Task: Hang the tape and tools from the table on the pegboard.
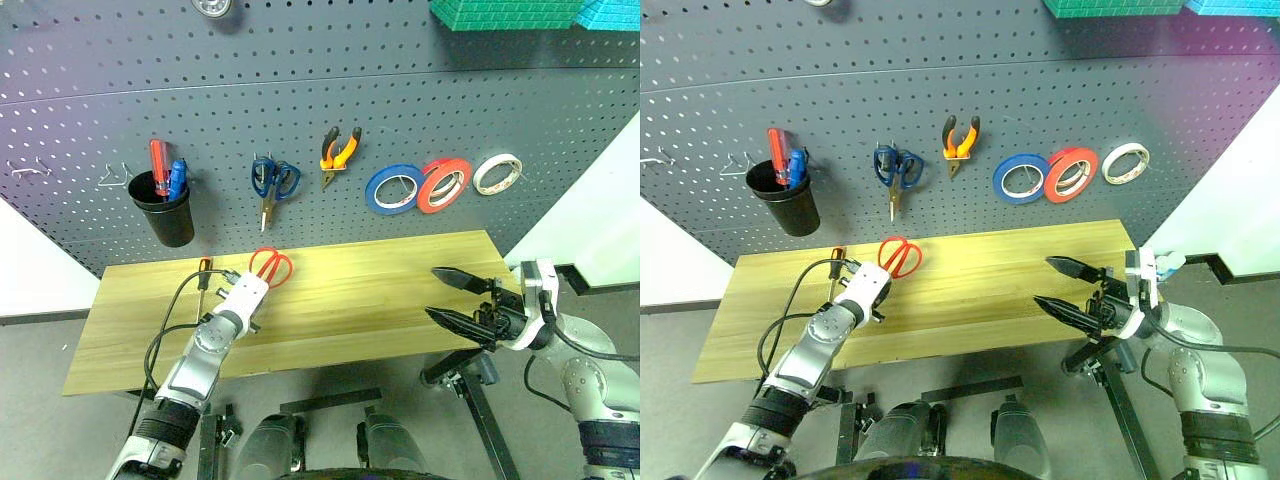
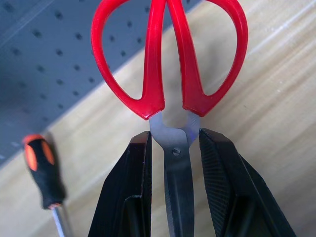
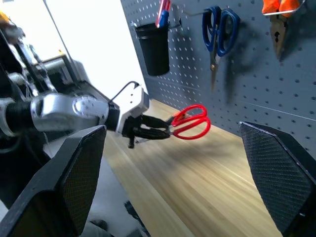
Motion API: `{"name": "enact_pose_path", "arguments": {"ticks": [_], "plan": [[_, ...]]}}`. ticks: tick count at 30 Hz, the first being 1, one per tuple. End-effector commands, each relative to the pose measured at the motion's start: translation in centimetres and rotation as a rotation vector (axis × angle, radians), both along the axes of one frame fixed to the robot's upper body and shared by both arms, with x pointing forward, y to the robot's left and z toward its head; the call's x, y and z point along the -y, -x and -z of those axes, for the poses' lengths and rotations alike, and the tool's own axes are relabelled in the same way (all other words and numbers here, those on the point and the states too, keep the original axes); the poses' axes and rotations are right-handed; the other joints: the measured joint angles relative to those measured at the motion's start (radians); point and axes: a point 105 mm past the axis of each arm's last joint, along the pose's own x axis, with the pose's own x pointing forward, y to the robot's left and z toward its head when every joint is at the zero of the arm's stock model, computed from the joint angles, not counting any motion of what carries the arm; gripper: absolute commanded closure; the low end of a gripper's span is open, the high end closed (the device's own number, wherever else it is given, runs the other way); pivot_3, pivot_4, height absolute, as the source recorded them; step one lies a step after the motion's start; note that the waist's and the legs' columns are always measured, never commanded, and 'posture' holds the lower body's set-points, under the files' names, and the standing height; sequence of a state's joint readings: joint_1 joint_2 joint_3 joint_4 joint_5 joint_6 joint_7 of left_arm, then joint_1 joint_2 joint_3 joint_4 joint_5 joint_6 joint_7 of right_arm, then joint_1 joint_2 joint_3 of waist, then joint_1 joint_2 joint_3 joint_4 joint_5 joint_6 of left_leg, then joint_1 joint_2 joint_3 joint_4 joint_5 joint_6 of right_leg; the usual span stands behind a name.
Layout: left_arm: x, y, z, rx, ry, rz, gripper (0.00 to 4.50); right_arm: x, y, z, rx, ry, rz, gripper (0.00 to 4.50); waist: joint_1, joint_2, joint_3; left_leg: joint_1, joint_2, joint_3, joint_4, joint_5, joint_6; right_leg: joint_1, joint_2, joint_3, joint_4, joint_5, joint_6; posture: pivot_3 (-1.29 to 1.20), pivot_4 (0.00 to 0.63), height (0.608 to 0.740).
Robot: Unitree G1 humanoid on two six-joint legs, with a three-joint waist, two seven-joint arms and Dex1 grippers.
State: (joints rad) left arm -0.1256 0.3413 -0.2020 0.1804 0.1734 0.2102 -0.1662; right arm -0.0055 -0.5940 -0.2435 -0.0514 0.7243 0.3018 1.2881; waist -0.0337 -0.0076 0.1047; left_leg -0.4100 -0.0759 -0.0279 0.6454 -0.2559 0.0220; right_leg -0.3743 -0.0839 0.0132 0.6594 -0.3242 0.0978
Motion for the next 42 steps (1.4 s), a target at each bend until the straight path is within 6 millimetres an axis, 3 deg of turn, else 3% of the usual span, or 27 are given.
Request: {"name": "enact_pose_path", "arguments": {"ticks": [1, 15, 26, 34, 42], "plan": [[-0.1, -0.2, -2.4, 0.144, -0.017, 0.041, 3.45, -0.5, 0.2, -2.1, 0.048, -0.039, -0.025, 0.0, 0.0, 0.0, 0.0, 0.0, 0.0, 0.0, 0.0, 0.0, 0.0, 0.0, 0.0, 0.0, 0.0, 0.0, 0.0, -0.11, 0.099, 0.723], [1.3, 1.1, -6.1, 0.404, -0.05, 0.189, 3.45, -1.0, 0.1, -2.4, 0.04, -0.057, -0.01, 0.0, 0.017, 0.001, 0.0, 0.0, 0.0, 0.001, -0.001, -0.001, 0.002, 0.0, 0.0, 0.0, -0.003, 0.0, 0.0, -0.12, 0.1, 0.723], [0.6, 2.7, -9.9, 0.666, -0.151, 0.224, 3.45, 0.2, 0.4, -3.5, 0.035, -0.197, 0.02, 0.0, 0.018, 0.001, 0.0, -0.001, 0.0, 0.001, -0.001, -0.001, 0.002, 0.0, 0.0, 0.0, -0.004, 0.0, 0.0, -0.12, 0.098, 0.723], [0.9, 2.7, -11.5, 0.721, -0.139, 0.215, 3.45, 0.0, 0.7, -1.6, -0.012, -0.19, 0.027, 0.0, 0.018, 0.001, 0.0, -0.001, 0.0, 0.001, -0.001, 0.0, 0.004, 0.0, 0.0, 0.0, -0.004, 0.0, 0.0, -0.12, 0.095, 0.723], [1.6, 2.0, -13.0, 0.773, -0.14, 0.234, 3.45, 0.4, 0.5, -1.1, -0.015, -0.177, 0.037, 0.0, 0.019, 0.002, 0.0, -0.001, 0.0, 0.002, 0.0, 0.0, 0.005, 0.0, 0.0, 0.0, -0.004, 0.0, 0.0, -0.12, 0.089, 0.723]]}}
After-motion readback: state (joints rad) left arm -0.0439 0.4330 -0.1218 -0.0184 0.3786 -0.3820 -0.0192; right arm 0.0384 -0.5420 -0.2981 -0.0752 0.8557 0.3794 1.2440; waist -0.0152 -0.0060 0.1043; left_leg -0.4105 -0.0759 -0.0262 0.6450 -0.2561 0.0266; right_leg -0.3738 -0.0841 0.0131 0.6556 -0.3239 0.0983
